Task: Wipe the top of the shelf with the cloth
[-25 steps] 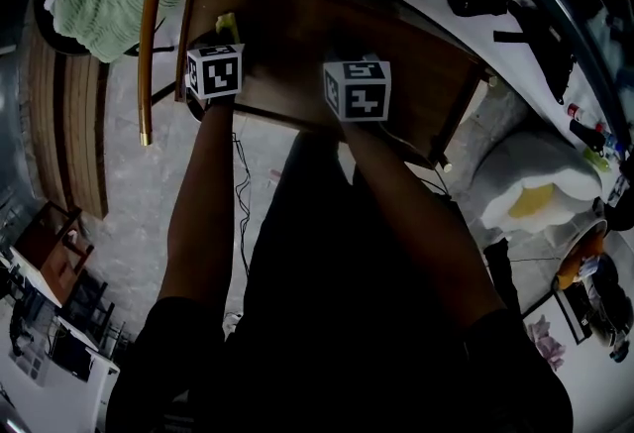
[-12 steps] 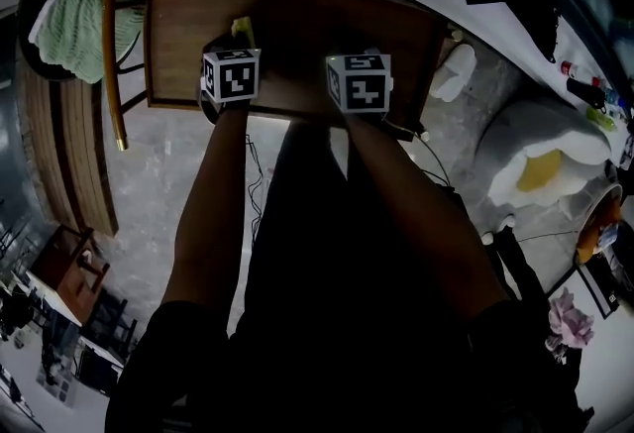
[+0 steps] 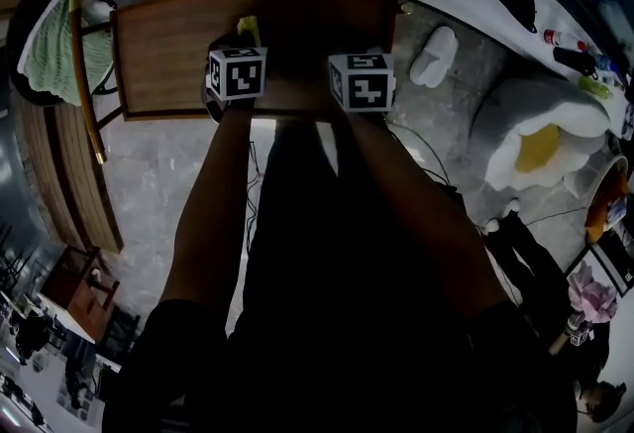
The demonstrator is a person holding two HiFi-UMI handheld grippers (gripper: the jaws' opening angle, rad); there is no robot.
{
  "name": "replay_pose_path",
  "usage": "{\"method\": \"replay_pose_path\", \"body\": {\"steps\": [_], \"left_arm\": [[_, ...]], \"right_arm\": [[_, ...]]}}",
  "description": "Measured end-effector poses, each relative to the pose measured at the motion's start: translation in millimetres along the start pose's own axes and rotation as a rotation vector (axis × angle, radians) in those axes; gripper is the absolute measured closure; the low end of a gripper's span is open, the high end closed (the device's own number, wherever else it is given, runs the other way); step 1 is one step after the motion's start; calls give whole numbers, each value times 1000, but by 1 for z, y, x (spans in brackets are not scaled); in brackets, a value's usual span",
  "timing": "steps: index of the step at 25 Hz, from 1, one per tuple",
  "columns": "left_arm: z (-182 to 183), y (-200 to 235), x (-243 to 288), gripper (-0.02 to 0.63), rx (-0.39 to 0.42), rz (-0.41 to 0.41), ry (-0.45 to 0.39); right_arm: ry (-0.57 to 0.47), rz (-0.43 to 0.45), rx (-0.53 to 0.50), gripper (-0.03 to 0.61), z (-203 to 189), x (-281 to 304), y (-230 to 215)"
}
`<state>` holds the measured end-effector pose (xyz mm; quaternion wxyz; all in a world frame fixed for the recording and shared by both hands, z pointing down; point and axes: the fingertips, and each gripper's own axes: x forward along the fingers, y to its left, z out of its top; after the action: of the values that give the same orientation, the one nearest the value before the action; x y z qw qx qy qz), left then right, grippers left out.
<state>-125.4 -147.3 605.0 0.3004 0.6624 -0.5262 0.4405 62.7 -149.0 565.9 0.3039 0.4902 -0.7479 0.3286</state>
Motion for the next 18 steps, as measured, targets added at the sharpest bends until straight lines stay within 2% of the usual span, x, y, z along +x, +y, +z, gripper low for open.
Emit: {"method": "replay_pose_path", "body": {"steps": [9, 18], "left_arm": [[32, -82, 2, 586, 86, -41, -32], [66, -154, 11, 586, 117, -90, -53]], "right_arm": [[-29, -36, 32, 552, -12, -32, -59], [-52, -62, 61, 552, -13, -53, -110]]}}
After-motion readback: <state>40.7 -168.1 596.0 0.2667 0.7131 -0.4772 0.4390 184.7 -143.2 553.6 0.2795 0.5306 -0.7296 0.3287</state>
